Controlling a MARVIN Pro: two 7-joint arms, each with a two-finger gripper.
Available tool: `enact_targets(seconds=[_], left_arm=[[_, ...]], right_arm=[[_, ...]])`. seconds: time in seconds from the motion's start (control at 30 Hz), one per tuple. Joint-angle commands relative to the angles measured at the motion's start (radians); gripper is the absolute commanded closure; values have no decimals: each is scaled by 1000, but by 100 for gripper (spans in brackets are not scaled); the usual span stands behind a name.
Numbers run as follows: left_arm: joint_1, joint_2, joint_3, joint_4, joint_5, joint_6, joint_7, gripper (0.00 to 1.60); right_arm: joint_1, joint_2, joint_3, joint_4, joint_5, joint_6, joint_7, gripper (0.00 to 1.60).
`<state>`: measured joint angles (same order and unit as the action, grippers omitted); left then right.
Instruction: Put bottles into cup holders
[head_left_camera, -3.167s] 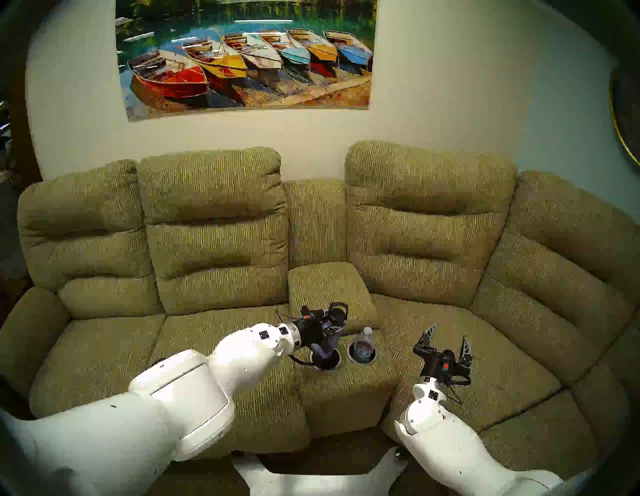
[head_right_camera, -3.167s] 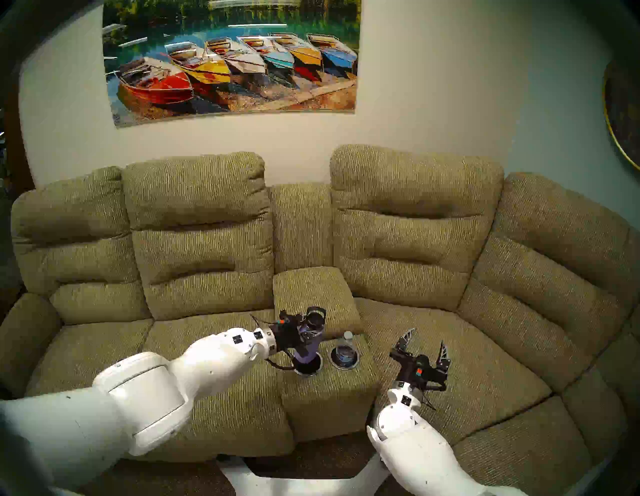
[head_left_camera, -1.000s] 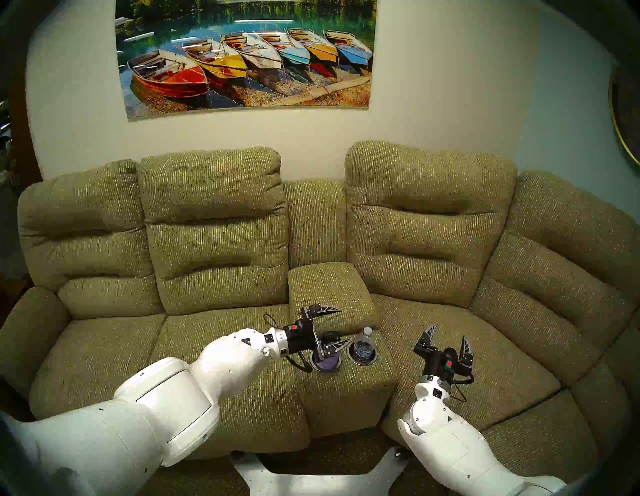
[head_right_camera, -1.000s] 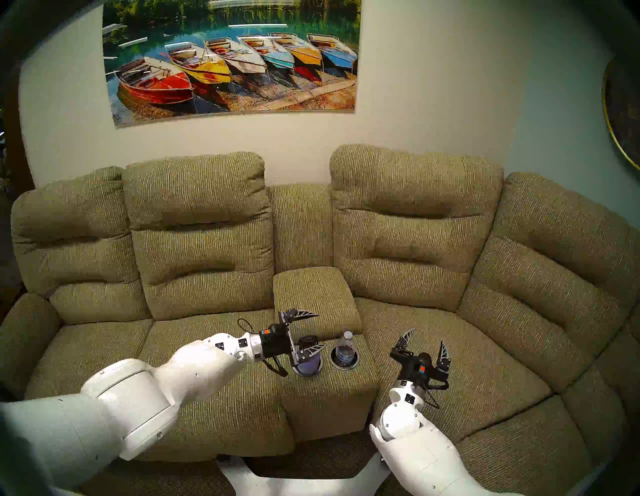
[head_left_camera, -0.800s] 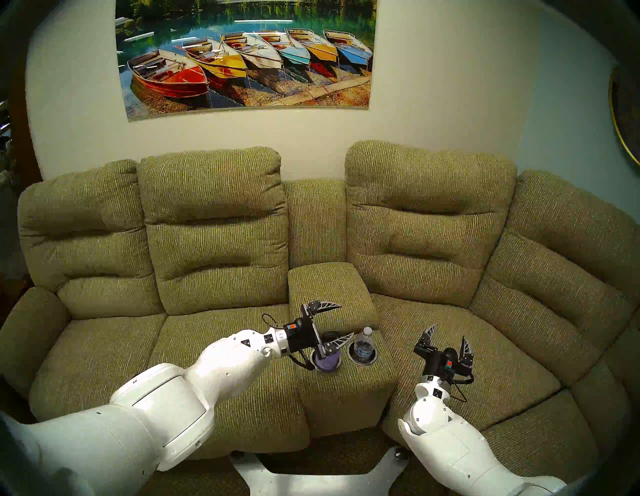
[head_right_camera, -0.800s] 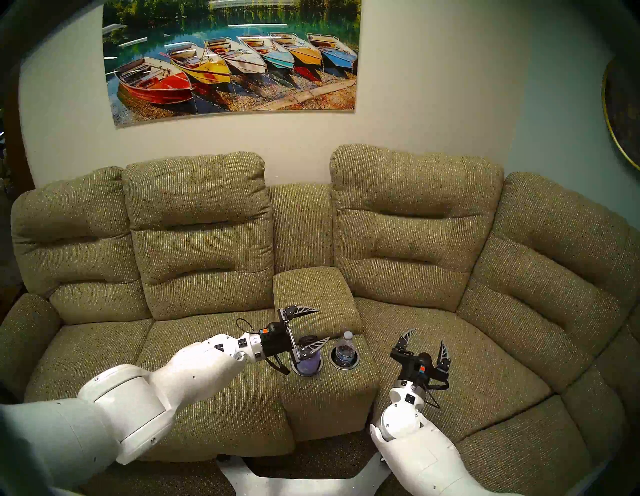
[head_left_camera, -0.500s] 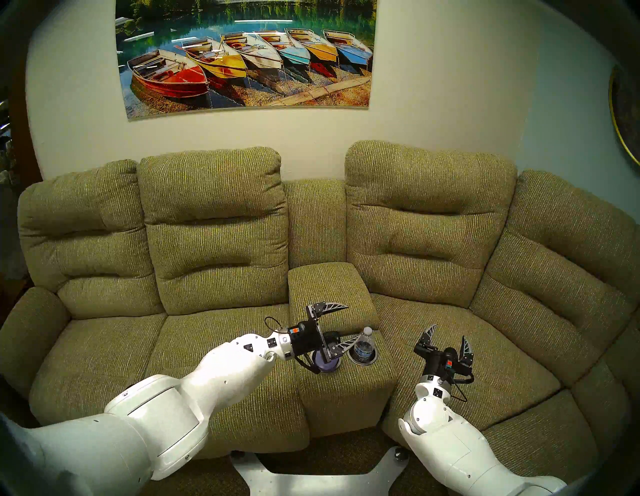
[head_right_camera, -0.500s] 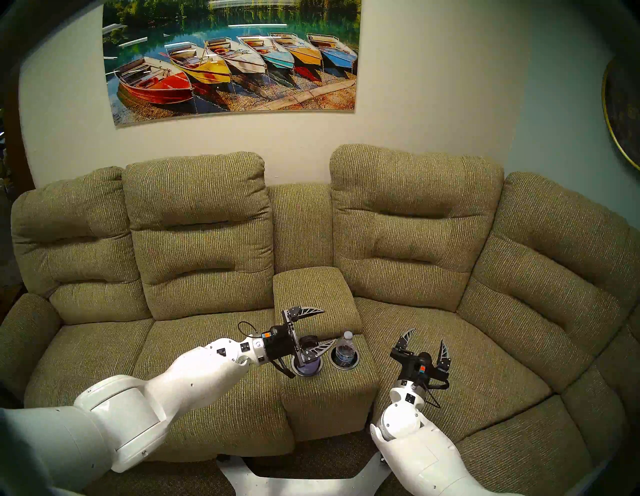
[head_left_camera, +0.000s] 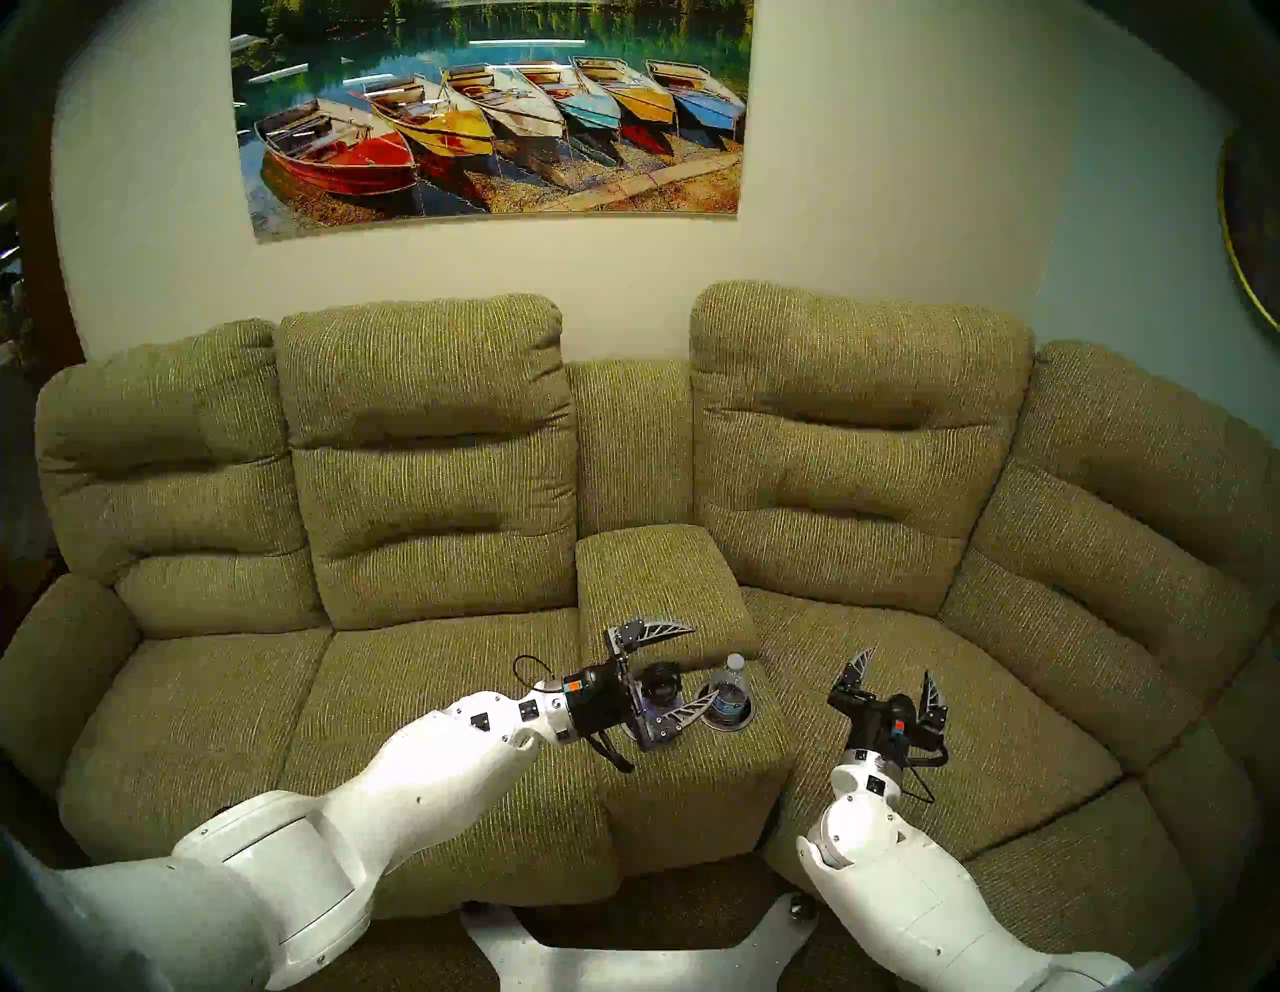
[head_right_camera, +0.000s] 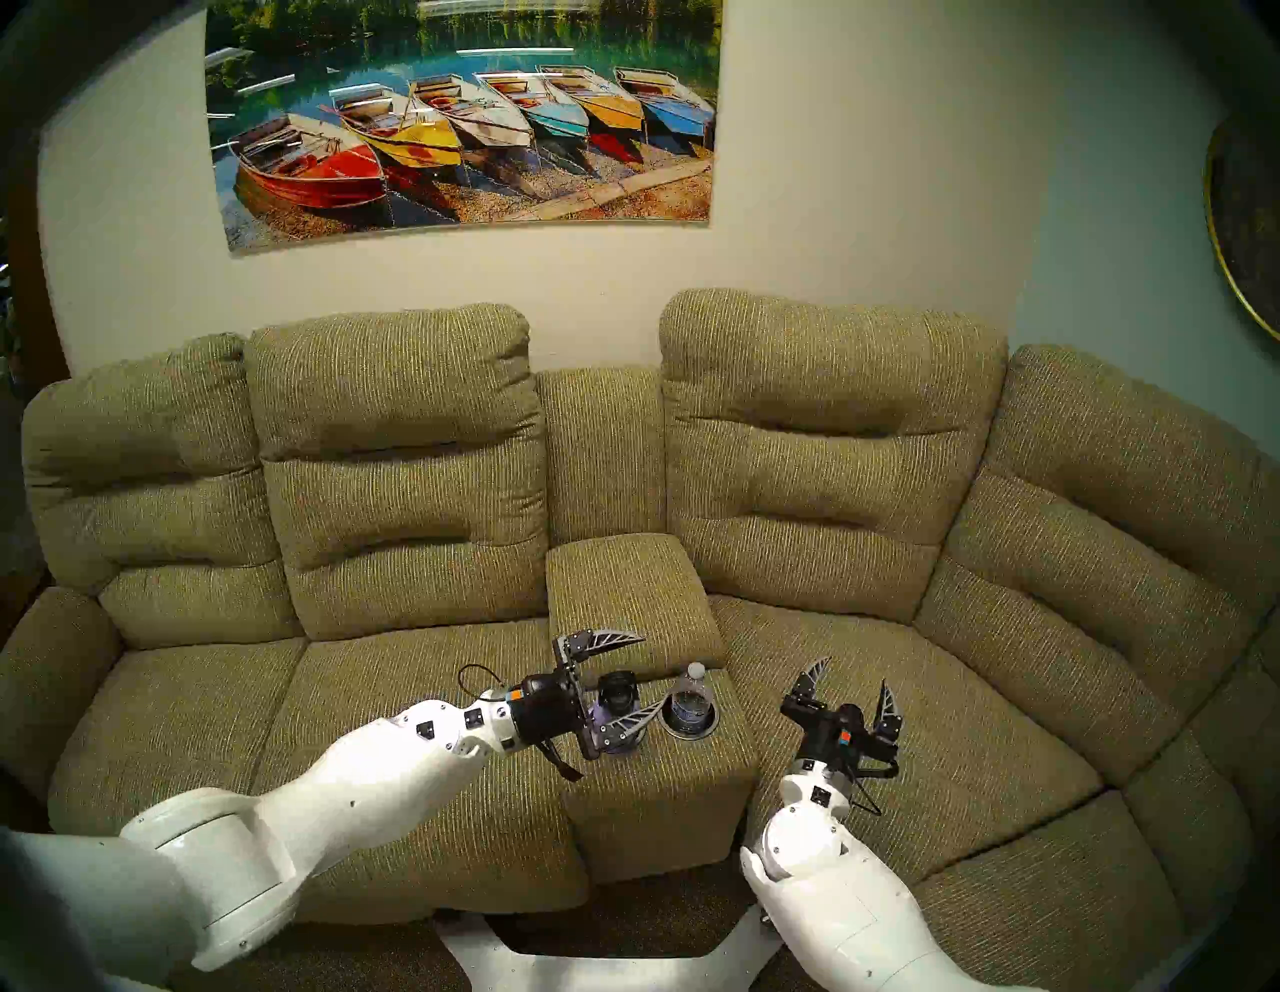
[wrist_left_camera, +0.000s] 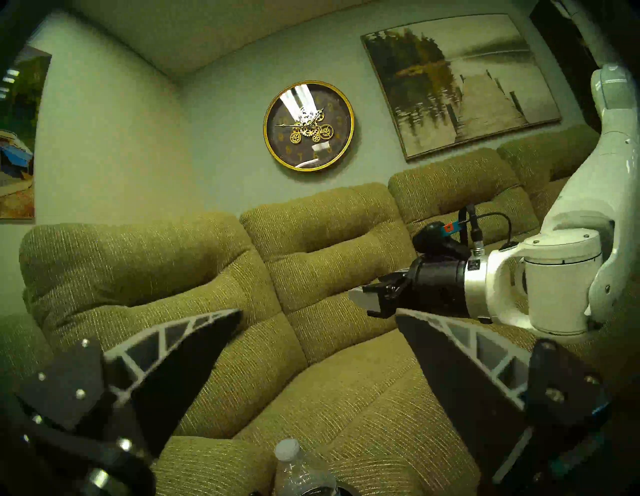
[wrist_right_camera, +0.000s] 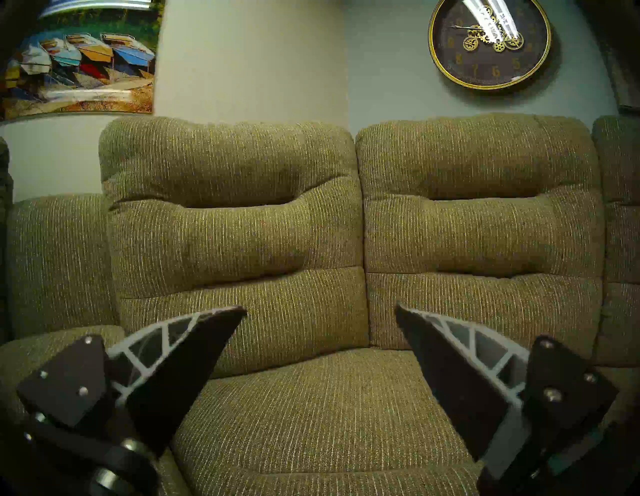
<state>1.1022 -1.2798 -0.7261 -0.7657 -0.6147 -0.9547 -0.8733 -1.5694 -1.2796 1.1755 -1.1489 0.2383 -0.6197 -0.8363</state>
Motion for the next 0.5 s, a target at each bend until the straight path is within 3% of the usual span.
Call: enact_targets(seconds=[0.0,0.27,0.4,0.47], left_arm=[[81,34,-6,-116,-88,38,-24,0],[189,77,5,-239,-162,156,-7,0],[219,112,4,-293,-172,202,9,0],[228,132,4,-320,-153,215,33,0]], right_arm=[[-20,10,-11,-36,-13,-10,9,0],[-83,60,-21,-58,-33,-41,42,0],[-87,66,-17,-52,-14,-58,61,0],[-91,62,-11,-66,40,-40,85,0]])
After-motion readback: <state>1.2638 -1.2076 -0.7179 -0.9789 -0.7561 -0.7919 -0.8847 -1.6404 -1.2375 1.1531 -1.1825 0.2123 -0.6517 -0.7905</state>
